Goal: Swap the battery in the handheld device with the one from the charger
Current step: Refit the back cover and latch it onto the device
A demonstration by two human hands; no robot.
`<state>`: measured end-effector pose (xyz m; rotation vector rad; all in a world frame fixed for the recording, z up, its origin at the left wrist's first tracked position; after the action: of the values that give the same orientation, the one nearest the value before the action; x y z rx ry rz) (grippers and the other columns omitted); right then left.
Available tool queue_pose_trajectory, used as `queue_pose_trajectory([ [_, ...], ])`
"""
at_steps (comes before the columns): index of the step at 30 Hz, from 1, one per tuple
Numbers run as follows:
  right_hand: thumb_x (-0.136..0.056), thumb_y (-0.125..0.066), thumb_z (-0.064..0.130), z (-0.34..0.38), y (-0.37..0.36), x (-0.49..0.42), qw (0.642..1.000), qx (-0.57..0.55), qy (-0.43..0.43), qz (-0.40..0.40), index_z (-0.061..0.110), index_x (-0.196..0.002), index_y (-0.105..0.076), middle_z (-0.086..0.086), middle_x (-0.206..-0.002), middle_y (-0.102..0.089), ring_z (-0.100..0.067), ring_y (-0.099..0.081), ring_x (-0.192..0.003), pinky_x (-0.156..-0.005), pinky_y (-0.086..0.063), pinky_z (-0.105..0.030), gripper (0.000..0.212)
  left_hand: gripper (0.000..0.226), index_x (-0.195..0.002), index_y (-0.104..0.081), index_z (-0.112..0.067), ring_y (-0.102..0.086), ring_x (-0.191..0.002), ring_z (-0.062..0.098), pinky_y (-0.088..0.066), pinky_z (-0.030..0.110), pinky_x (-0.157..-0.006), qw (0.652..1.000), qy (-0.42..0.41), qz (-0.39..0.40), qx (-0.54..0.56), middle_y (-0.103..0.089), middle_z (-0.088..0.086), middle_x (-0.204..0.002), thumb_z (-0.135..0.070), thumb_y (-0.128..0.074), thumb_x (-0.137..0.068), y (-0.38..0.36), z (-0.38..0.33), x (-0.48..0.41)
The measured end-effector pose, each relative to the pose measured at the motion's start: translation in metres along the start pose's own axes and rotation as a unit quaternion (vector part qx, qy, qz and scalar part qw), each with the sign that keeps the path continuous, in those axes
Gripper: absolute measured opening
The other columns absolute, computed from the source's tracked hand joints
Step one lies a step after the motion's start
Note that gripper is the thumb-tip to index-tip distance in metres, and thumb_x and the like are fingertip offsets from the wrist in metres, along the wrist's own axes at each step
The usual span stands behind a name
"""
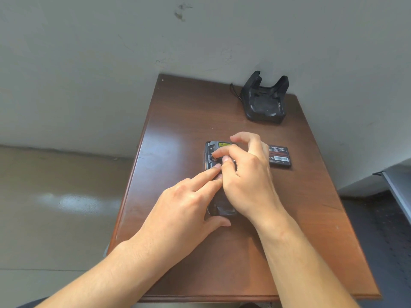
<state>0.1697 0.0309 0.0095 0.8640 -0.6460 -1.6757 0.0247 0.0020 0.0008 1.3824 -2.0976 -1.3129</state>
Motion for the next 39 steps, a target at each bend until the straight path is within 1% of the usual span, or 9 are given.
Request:
queue_pose_trajectory([
  [3,-0.090,-0.043,0.025,0.004,-0.001,0.001,1.000,-0.002,-0.015,-0.001,0.023,-0.098,-0.076,0.006,-0.131,-0.048,-0.012,-0.038,-0.127,-0.095,-0.027,-0.016,0.034,0.086,-0.141,-0.051,-0.030,-0.069,-0.097,0.020,-0.058,0.038,-0.080,1.000,-0.003,0.002,0.004,-0.045,-0.015,-0.152,-0.049,-0.084,-0.064,-0.001,0.001,0.000],
  [8,-0.091,-0.043,0.021,0.008,-0.002,0.001,0.999,-0.005,-0.034,0.013,0.020,-0.099,-0.075,0.005,-0.131,-0.048,-0.015,-0.039,-0.128,-0.100,-0.034,-0.024,0.033,0.080,-0.139,-0.051,-0.029,-0.067,-0.100,0.021,-0.056,0.038,-0.080,1.000,-0.012,0.008,0.002,-0.041,-0.019,-0.154,-0.050,-0.081,-0.068,-0.002,0.001,0.001],
  [12,-0.094,-0.050,0.014,0.012,-0.002,0.003,0.999,0.008,-0.039,0.012,0.018,-0.101,-0.076,0.005,-0.131,-0.049,-0.015,-0.041,-0.127,-0.099,-0.031,-0.020,0.026,0.070,-0.129,-0.057,-0.026,-0.066,-0.090,0.022,-0.056,0.039,-0.074,1.000,-0.017,0.001,0.005,-0.045,-0.020,-0.150,-0.049,-0.081,-0.067,-0.001,0.001,0.000],
  [15,-0.094,-0.052,0.015,0.014,-0.002,0.005,0.999,0.014,-0.039,0.014,0.017,-0.103,-0.076,0.006,-0.132,-0.050,-0.015,-0.043,-0.127,-0.099,-0.031,-0.019,0.026,0.065,-0.123,-0.059,-0.025,-0.064,-0.083,0.022,-0.055,0.039,-0.069,1.000,-0.021,-0.005,0.013,-0.049,-0.021,-0.144,-0.046,-0.081,-0.066,-0.001,0.000,0.001],
  [20,-0.090,-0.049,0.021,0.017,-0.004,0.008,0.999,0.016,-0.032,0.008,0.016,-0.106,-0.076,0.006,-0.136,-0.050,-0.015,-0.044,-0.129,-0.103,-0.033,-0.020,0.032,0.064,-0.124,-0.059,-0.024,-0.060,-0.076,0.019,-0.054,0.037,-0.067,1.000,-0.019,-0.004,0.019,-0.051,-0.024,-0.141,-0.044,-0.082,-0.067,-0.001,0.001,0.002],
  [25,-0.088,-0.045,0.026,0.018,-0.003,0.013,1.000,0.018,-0.023,0.008,0.016,-0.112,-0.075,0.008,-0.138,-0.047,-0.012,-0.043,-0.131,-0.104,-0.033,-0.018,0.039,0.057,-0.120,-0.062,-0.025,-0.056,-0.070,0.015,-0.053,0.032,-0.065,1.000,-0.016,-0.006,0.017,-0.056,-0.022,-0.136,-0.044,-0.082,-0.070,-0.001,0.001,0.000],
  [31,-0.087,-0.046,0.025,0.017,-0.003,0.013,1.000,0.003,-0.027,0.007,0.019,-0.106,-0.074,0.009,-0.135,-0.047,-0.012,-0.043,-0.128,-0.104,-0.039,-0.024,0.035,0.048,-0.113,-0.063,-0.024,-0.053,-0.064,0.012,-0.051,0.028,-0.060,1.000,-0.011,-0.008,0.025,-0.060,-0.020,-0.126,-0.041,-0.080,-0.071,0.000,-0.002,0.000],
  [34,-0.087,-0.046,0.026,0.016,-0.003,0.013,1.000,0.002,-0.026,0.010,0.020,-0.104,-0.073,0.007,-0.133,-0.047,-0.013,-0.043,-0.126,-0.104,-0.041,-0.027,0.032,0.049,-0.112,-0.063,-0.025,-0.056,-0.066,0.013,-0.052,0.029,-0.062,1.000,-0.006,-0.001,0.024,-0.059,-0.022,-0.129,-0.043,-0.081,-0.071,0.000,-0.002,0.000],
  [39,-0.089,-0.050,0.025,0.012,0.000,0.012,1.000,0.014,-0.006,0.014,0.026,-0.099,-0.068,0.009,-0.128,-0.045,-0.014,-0.045,-0.120,-0.097,-0.044,-0.030,0.021,0.049,-0.108,-0.064,-0.026,-0.060,-0.070,0.014,-0.054,0.029,-0.064,1.000,-0.003,0.008,0.027,-0.054,-0.023,-0.140,-0.042,-0.082,-0.067,0.002,-0.001,0.000],
])
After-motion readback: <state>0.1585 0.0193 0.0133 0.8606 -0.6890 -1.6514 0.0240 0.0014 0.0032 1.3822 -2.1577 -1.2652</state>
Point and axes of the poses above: each hand's wrist, its own x-axis away from the middle knuckle, its own y-axis out of the back of the hand, z = x × y, the point moved 3 cm from there along -x, towards the middle knuckle
